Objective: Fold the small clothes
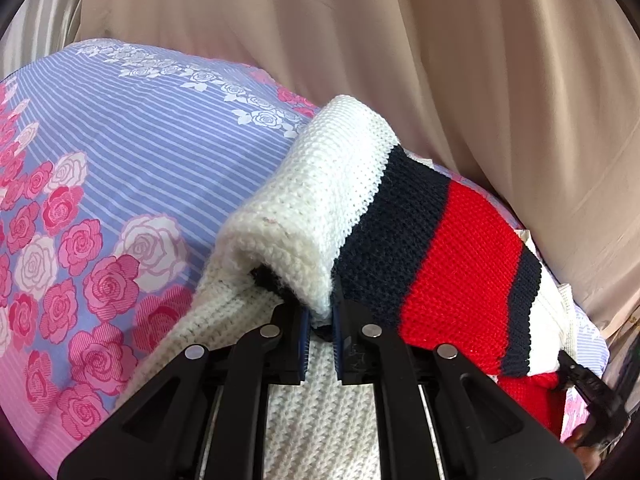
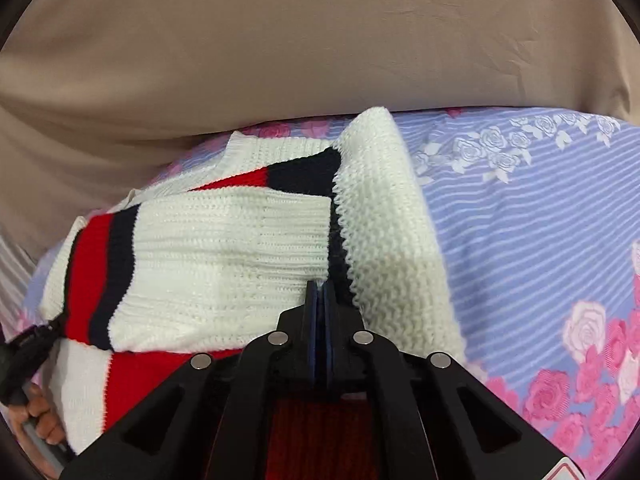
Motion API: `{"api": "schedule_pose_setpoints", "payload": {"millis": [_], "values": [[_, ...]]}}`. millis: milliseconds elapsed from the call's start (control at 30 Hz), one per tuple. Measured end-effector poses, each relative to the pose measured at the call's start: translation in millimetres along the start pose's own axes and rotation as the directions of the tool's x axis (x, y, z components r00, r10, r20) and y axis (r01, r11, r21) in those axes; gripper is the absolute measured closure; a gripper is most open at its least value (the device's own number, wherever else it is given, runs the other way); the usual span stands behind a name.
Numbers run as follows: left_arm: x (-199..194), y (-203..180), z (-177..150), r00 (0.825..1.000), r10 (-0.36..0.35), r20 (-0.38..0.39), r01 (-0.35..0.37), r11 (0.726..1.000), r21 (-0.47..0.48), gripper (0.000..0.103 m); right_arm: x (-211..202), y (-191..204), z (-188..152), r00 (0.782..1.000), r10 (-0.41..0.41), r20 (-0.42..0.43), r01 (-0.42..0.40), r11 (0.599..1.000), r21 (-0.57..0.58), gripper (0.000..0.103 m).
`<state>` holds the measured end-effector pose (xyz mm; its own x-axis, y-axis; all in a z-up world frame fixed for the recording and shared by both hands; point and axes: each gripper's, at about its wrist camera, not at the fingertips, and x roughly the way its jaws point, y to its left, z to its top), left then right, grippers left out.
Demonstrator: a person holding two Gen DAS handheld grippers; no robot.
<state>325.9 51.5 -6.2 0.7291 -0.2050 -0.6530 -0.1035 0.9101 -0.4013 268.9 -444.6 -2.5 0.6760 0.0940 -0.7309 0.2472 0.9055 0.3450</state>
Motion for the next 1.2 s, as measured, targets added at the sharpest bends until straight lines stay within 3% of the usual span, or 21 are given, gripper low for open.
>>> {"api": "schedule_pose_setpoints", "payload": {"millis": [100, 167, 233, 367, 433, 600, 667, 767, 867, 900, 933, 967, 1000, 1033, 1067, 1200], "values": [[3.3, 3.7, -2.1, 0.999, -0.044, 0.001, 0.044, 0.999, -0.028, 0.092, -36.2, -3.0, -14.0, 0.999, 0.012, 0.03, -0.012, 1.0, 0.018, 0.085], [-1.3, 8.8, -7.0, 0.996, -0.093, -0.003, 0.093, 0.995, -0.041, 0.088, -72.8, -5.9, -37.8, 0.999, 0.019, 0.04, -0.02, 1.0, 0.007, 0.061], [-15.9, 11.1, -14.4, 0.996, -0.085, -0.007, 0.085, 0.996, -0.013, 0.072, -99.6, -2.6, -66.4, 0.999, 0.001, 0.032, 0.0, 0.999, -0.033, 0.054], [-70.9, 22.7, -51.8, 0.996, -0.066, -0.053, 0.072, 0.992, 0.107, 0.05, -154.7, -19.5, -144.2, 1.0, -0.013, -0.028, 0.01, 0.994, -0.113, 0.039], [-98.2, 34.0, -75.2, 0.994, -0.061, -0.093, 0.074, 0.986, 0.146, 0.036, -180.2, -32.3, -188.6, 0.998, 0.006, -0.068, -0.013, 0.994, -0.104, 0.037], [-147.8, 60.4, -134.3, 0.977, -0.077, -0.198, 0.108, 0.983, 0.149, 0.036, -198.3, -43.3, -265.2, 0.99, 0.086, -0.108, -0.087, 0.996, -0.004, 0.035], [-152.9, 66.1, -153.4, 0.964, -0.116, -0.24, 0.143, 0.985, 0.096, 0.035, -202.7, -36.6, -274.5, 0.988, 0.127, -0.091, -0.127, 0.992, 0.004, 0.03], [-159.3, 65.9, -163.1, 0.969, -0.123, -0.214, 0.143, 0.986, 0.081, 0.035, -197.7, -25.9, -273.4, 0.977, 0.199, -0.075, -0.196, 0.98, 0.038, 0.027], [-156.1, 64.7, -159.0, 0.972, -0.132, -0.194, 0.146, 0.988, 0.059, 0.036, -188.7, -12.3, -263.2, 0.978, 0.201, -0.05, -0.199, 0.979, 0.043, 0.025], [-154.7, 63.3, -158.0, 0.972, -0.137, -0.188, 0.15, 0.987, 0.055, 0.044, -186.1, -8.3, -259.8, 0.977, 0.207, -0.045, -0.204, 0.978, 0.049, 0.026], [-152.8, 63.7, -157.0, 0.969, -0.148, -0.197, 0.159, 0.986, 0.044, 0.064, -183.1, -4.3, -257.0, 0.974, 0.224, -0.042, -0.222, 0.973, 0.057, 0.035], [-154.1, 66.9, -157.4, 0.965, -0.153, -0.212, 0.163, 0.986, 0.032, 0.073, -179.7, -0.5, -255.8, 0.972, 0.231, -0.047, -0.228, 0.972, 0.064, 0.052], [-152.5, 67.5, -157.5, 0.964, -0.152, -0.22, 0.16, 0.987, 0.022, 0.091, -176.3, 2.9, -253.7, 0.974, 0.222, -0.05, -0.218, 0.974, 0.069, 0.062], [-152.5, 68.7, -157.4, 0.964, -0.152, -0.219, 0.158, 0.987, 0.009, 0.095, -176.1, 2.8, -254.6, 0.975, 0.218, -0.047, -0.214, 0.974, 0.074, 0.082], [-156.7, 70.6, -157.4, 0.963, -0.161, -0.215, 0.165, 0.986, 0.003, 0.095, -178.4, 1.8, -255.6, 0.971, 0.235, -0.032, -0.231, 0.969, 0.089, 0.094], [-195.8, 72.5, -160.6, 0.965, -0.211, -0.152, 0.22, 0.975, 0.041, 0.097, -221.4, 1.4, -266.5, 0.948, 0.305, 0.088, -0.311, 0.948, 0.065, 0.097]]}}
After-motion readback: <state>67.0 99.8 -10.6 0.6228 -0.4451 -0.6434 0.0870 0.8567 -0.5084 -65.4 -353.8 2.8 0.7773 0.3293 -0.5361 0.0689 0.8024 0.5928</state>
